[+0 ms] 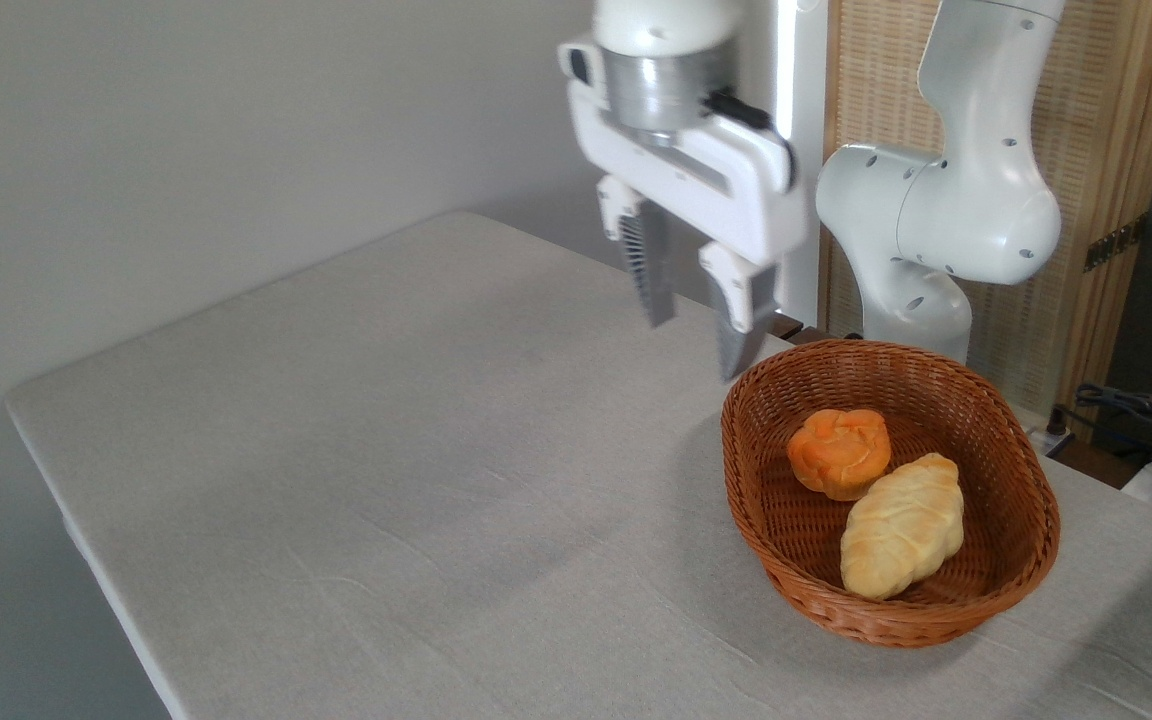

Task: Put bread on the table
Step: 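Move the open gripper over the basket toward the orange bread roll, then lower the gripper onto the orange roll and close on it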

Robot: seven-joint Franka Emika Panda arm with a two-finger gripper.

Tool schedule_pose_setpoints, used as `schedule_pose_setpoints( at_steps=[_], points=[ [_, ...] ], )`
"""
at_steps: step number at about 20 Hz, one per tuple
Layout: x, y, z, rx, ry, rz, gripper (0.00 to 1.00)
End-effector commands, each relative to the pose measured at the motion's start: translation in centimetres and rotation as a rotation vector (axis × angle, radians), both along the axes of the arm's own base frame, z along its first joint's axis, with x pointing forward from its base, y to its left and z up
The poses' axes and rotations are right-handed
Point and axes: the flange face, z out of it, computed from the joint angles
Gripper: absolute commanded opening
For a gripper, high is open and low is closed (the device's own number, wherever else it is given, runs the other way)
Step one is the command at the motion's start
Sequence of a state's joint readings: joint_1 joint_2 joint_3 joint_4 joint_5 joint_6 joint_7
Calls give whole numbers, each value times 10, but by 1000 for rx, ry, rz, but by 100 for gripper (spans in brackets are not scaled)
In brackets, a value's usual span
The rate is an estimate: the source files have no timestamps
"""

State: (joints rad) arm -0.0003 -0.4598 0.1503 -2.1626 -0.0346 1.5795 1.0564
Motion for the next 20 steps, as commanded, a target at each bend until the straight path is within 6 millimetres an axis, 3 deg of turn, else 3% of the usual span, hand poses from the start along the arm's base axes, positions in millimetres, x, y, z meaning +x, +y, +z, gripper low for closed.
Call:
schedule_pose_setpoints(
  at_steps=[1,3,8,15,20],
  points=[
    [-47,16,-26,6,-41,-97,100],
    [-63,17,-44,23,-35,-165,100],
    [-72,21,-77,79,53,-248,100],
    [-74,18,-104,89,63,-321,100],
    [-78,16,-143,148,77,-364,100]
  ],
)
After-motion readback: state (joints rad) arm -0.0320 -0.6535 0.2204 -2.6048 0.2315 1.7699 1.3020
